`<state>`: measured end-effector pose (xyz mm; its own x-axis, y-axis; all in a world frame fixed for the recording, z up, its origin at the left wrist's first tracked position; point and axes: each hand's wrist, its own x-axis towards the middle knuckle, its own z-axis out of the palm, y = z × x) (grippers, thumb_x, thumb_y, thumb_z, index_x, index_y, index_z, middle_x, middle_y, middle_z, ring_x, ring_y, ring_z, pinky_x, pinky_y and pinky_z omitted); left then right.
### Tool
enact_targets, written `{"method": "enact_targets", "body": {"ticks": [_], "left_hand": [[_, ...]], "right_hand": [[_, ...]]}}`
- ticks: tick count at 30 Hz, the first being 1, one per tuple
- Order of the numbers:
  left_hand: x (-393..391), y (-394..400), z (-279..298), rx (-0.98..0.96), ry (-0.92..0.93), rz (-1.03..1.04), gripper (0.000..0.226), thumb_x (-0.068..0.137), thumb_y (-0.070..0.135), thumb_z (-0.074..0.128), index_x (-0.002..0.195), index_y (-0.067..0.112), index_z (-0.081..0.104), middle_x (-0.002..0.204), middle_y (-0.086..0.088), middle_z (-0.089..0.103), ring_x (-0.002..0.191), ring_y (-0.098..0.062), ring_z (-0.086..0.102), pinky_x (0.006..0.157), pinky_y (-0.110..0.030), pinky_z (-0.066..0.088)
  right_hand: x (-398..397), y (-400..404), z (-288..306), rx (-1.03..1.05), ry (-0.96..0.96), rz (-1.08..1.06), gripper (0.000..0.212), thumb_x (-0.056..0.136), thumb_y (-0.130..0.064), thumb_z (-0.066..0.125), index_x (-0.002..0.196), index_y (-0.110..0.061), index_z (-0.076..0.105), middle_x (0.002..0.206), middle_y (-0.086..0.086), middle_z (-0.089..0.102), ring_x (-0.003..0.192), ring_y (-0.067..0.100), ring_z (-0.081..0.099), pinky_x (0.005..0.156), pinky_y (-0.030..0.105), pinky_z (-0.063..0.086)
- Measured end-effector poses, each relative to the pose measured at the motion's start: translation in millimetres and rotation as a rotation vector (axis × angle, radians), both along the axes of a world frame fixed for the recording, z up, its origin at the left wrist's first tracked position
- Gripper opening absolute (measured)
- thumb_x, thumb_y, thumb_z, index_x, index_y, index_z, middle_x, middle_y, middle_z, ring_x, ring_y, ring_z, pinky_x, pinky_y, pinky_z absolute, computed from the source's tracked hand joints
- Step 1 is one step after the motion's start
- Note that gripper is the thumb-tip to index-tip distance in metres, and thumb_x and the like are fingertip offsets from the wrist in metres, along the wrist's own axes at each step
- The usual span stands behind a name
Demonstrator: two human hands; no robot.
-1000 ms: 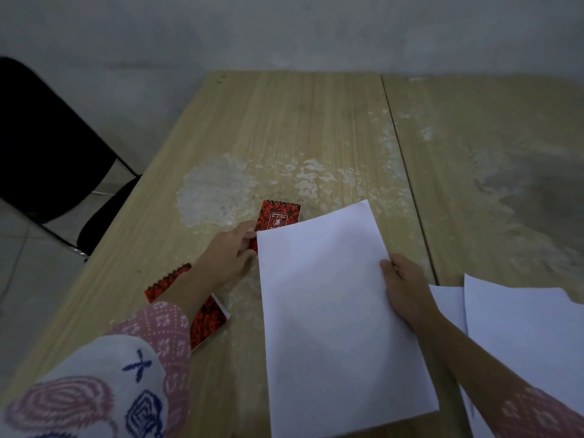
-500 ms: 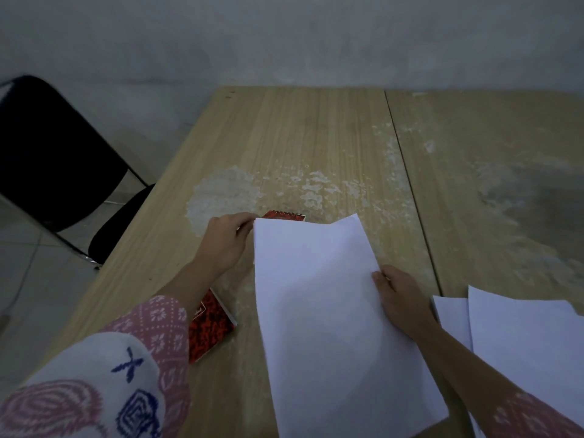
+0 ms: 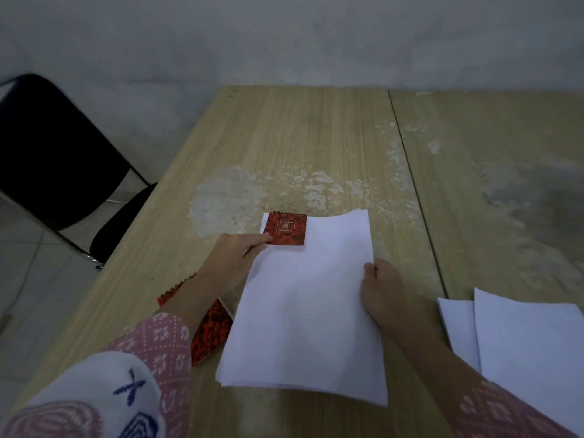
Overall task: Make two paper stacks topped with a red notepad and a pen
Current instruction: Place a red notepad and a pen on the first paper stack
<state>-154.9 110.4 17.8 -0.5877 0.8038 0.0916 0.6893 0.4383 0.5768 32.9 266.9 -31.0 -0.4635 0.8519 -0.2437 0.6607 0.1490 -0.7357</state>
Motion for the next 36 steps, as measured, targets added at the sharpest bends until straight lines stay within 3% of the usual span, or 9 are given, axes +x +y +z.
{"method": "enact_targets", "body": {"ticks": [4,7,12,15,21,25,30,33,36], "left_hand": [[-2,-4,-9,-0.114,0.019,-0.09,0.027,0.088,0.009,0.053,0.112,0.003,0.064,0.12,-0.016,0.065,0.112,-0.026,0.062,0.093,-0.018,0.038],[1,-6,-16,-0.184,-0.004,-0.13,0.023,0.087,0.014,0.053,0.098,0.005,0.071,0.113,-0.013,0.069,0.111,-0.022,0.06,0.091,-0.02,0.037],[11,7,-28,-0.141,-0.12,0.419,0.038,0.078,0.039,0.063,0.097,0.008,0.055,0.101,-0.006,0.052,0.089,-0.021,0.052,0.078,-0.032,0.043],[12,18,-32,-0.197,-0.347,0.512,0.042,0.073,0.034,0.071,0.099,0.005,0.055,0.099,-0.012,0.063,0.082,-0.024,0.058,0.07,-0.033,0.048],[6,23,-37,-0.064,-0.467,0.49,0.021,0.072,0.02,0.074,0.078,0.013,0.056,0.087,-0.007,0.061,0.081,-0.024,0.058,0.062,-0.026,0.045],[11,19,-41,0.068,-0.414,0.427,0.022,0.074,0.016,0.071,0.089,0.009,0.056,0.089,-0.004,0.064,0.081,-0.023,0.06,0.067,-0.028,0.048],[16,27,-32,0.264,-0.519,0.398,0.024,0.08,0.006,0.065,0.093,0.014,0.047,0.081,0.011,0.057,0.075,-0.006,0.056,0.062,-0.017,0.043],[6,46,-19,0.353,-0.598,0.417,0.032,0.078,0.001,0.065,0.099,0.016,0.046,0.085,0.002,0.062,0.079,-0.016,0.061,0.064,-0.022,0.046],[-7,76,-6,0.389,-0.618,0.388,0.04,0.079,0.001,0.064,0.115,0.01,0.049,0.095,-0.007,0.064,0.086,-0.023,0.062,0.07,-0.026,0.049]], "right_hand": [[-5,4,0,0.028,-0.041,0.032,0.036,0.096,-0.027,0.031,0.112,-0.003,0.053,0.115,0.018,0.06,0.107,0.036,0.055,0.099,0.046,0.042],[-8,9,0,0.044,-0.031,0.034,0.031,0.096,-0.022,0.032,0.102,0.0,0.053,0.095,0.016,0.057,0.097,0.035,0.055,0.085,0.037,0.04],[-11,12,1,0.07,-0.034,0.04,0.03,0.097,-0.02,0.033,0.101,0.001,0.053,0.091,0.017,0.054,0.094,0.035,0.055,0.078,0.033,0.035],[-13,11,-1,0.082,-0.042,0.032,0.032,0.097,-0.021,0.032,0.107,0.001,0.053,0.106,0.022,0.06,0.098,0.036,0.055,0.084,0.037,0.039],[-12,10,-3,0.089,-0.002,0.021,0.033,0.097,-0.023,0.032,0.112,-0.002,0.052,0.111,0.021,0.06,0.102,0.036,0.055,0.093,0.043,0.042],[-10,7,-4,0.116,0.051,-0.021,0.032,0.096,-0.024,0.034,0.112,-0.003,0.053,0.111,0.019,0.061,0.104,0.035,0.055,0.094,0.041,0.041],[-10,12,6,0.027,0.2,-0.056,0.025,0.097,-0.021,0.034,0.096,-0.006,0.055,0.085,0.003,0.053,0.084,0.02,0.047,0.077,0.029,0.033],[-18,30,13,-0.038,0.333,-0.12,0.026,0.094,-0.015,0.041,0.073,-0.003,0.05,0.067,0.006,0.045,0.069,0.02,0.043,0.059,0.03,0.03],[-29,58,28,-0.21,0.524,-0.231,0.024,0.09,-0.01,0.048,0.072,-0.004,0.062,0.066,0.005,0.056,0.062,0.018,0.051,0.055,0.026,0.038]]}}
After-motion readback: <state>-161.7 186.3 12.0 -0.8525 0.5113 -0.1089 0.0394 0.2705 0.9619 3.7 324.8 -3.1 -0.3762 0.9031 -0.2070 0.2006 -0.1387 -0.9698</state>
